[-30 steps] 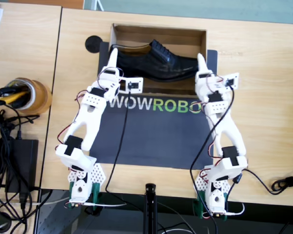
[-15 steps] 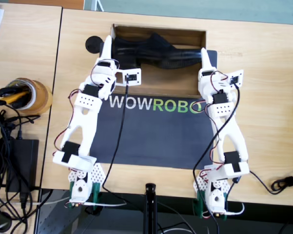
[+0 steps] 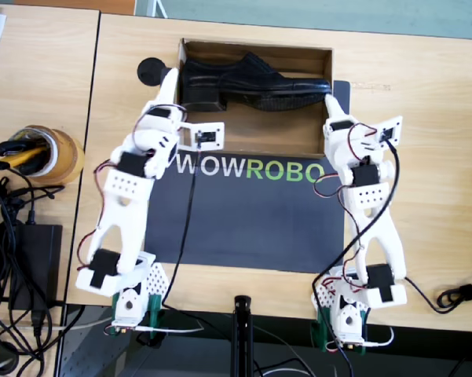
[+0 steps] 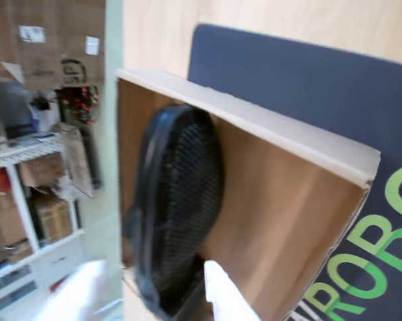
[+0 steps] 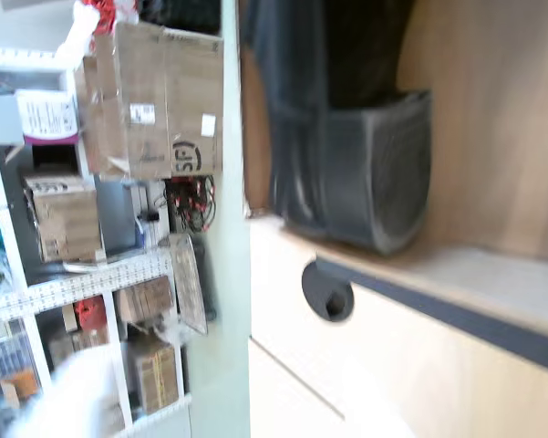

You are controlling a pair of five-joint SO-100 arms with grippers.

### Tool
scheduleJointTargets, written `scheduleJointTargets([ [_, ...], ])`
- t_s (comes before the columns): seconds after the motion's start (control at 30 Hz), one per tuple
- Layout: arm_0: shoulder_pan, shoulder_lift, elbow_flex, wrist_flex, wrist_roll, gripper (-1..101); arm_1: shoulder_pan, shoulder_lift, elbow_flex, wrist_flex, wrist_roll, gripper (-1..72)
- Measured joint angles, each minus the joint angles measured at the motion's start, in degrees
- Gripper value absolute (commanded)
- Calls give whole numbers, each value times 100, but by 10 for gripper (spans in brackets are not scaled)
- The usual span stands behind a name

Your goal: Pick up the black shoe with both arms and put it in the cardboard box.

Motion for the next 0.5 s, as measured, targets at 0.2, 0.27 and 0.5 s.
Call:
scheduleJointTargets([
  [0.2, -272, 923, -9, 659, 97, -1, 229, 1099, 492, 9, 70, -1],
  [0.27, -272, 1222, -9, 923, 97, -1, 246, 1538, 633, 88, 79, -1],
  [0.5, -562, 2584, 105, 1775, 105, -1, 844, 3322, 1556, 79, 79, -1],
])
